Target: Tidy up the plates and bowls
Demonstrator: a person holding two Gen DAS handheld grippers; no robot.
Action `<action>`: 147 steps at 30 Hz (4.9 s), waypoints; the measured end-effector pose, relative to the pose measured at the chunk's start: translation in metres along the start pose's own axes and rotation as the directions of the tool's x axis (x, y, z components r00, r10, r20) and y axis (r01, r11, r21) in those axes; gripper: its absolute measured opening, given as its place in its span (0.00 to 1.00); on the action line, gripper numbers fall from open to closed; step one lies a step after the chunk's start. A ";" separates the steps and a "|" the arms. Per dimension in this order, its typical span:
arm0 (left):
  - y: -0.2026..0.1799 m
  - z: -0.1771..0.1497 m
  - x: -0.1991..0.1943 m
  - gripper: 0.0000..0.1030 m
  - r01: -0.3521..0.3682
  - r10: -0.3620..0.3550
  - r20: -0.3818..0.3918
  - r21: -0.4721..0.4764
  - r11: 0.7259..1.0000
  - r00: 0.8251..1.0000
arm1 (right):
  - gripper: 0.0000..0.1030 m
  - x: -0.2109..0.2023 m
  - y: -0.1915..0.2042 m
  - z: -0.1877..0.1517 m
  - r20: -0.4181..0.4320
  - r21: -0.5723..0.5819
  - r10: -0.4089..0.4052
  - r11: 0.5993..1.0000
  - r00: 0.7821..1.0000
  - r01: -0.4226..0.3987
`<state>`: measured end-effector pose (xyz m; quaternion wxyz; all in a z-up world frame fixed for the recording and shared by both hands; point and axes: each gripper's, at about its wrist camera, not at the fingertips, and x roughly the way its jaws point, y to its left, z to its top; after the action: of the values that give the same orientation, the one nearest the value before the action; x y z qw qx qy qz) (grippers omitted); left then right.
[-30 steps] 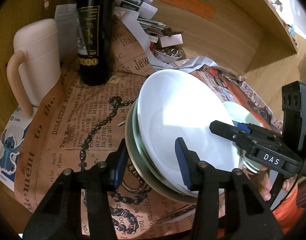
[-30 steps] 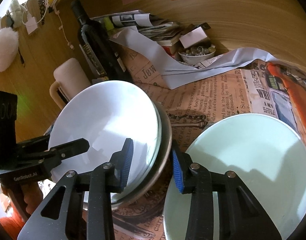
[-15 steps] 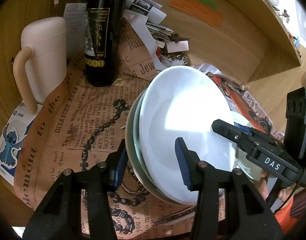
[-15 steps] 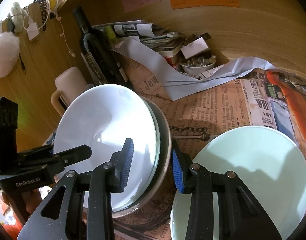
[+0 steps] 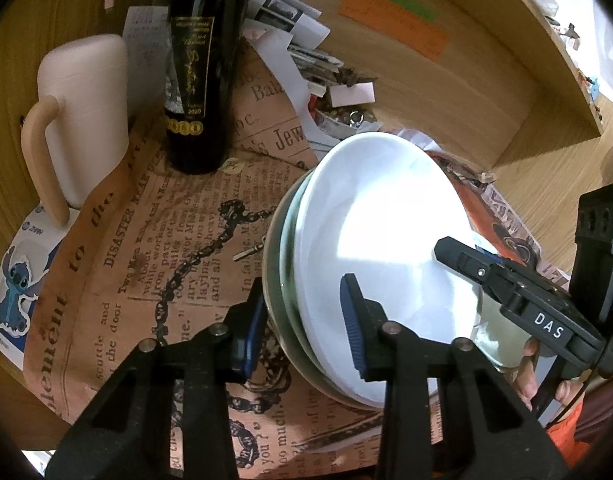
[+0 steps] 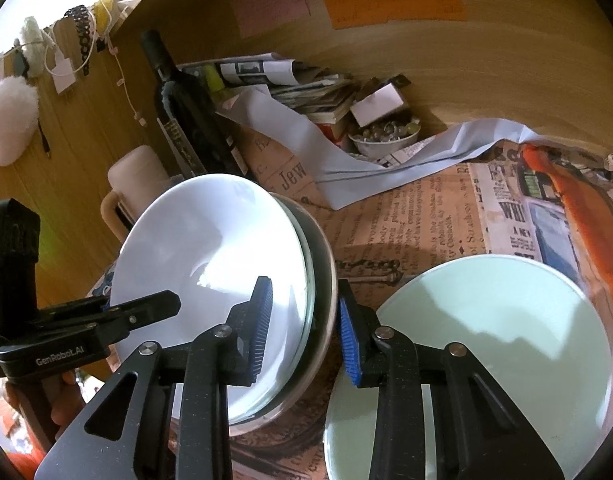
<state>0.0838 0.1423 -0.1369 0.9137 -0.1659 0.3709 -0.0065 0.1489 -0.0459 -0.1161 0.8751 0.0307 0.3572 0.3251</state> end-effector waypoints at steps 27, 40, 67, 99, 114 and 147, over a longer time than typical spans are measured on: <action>-0.073 0.025 -0.016 0.35 0.077 -0.085 0.061 0.128 0.989 0.995 | 0.28 -0.067 -0.033 0.011 0.122 0.045 -0.083 0.996 0.989 0.078; -0.113 0.015 0.006 0.35 0.134 -0.133 -0.016 0.176 0.975 0.991 | 0.28 -0.099 -0.066 -0.006 0.125 0.103 -0.163 0.983 0.979 0.151; -0.146 0.011 0.053 0.35 0.186 -0.161 -0.136 0.197 0.963 0.978 | 0.28 -0.107 -0.110 -0.030 0.064 0.180 -0.233 0.959 0.970 0.218; -0.162 0.016 0.031 0.39 0.081 -0.087 0.006 0.289 0.954 0.996 | 0.58 -0.111 -0.118 -0.030 0.102 0.175 -0.203 0.967 0.974 0.184; -0.161 0.028 -0.077 0.67 0.070 -0.158 0.307 0.280 0.958 0.938 | 0.67 -0.189 -0.063 -0.012 0.357 0.060 -0.185 0.983 0.916 0.175; -0.178 -0.021 -0.148 1.00 -0.111 -0.062 0.548 0.277 0.955 0.834 | 1.00 -0.246 -0.017 -0.037 0.528 -0.005 -0.183 0.976 0.829 0.219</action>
<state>-0.0183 -0.0118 0.0034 0.9959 -0.0168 0.0889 -0.0024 0.0033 -0.2116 0.0007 0.9689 0.0519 0.0957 0.2220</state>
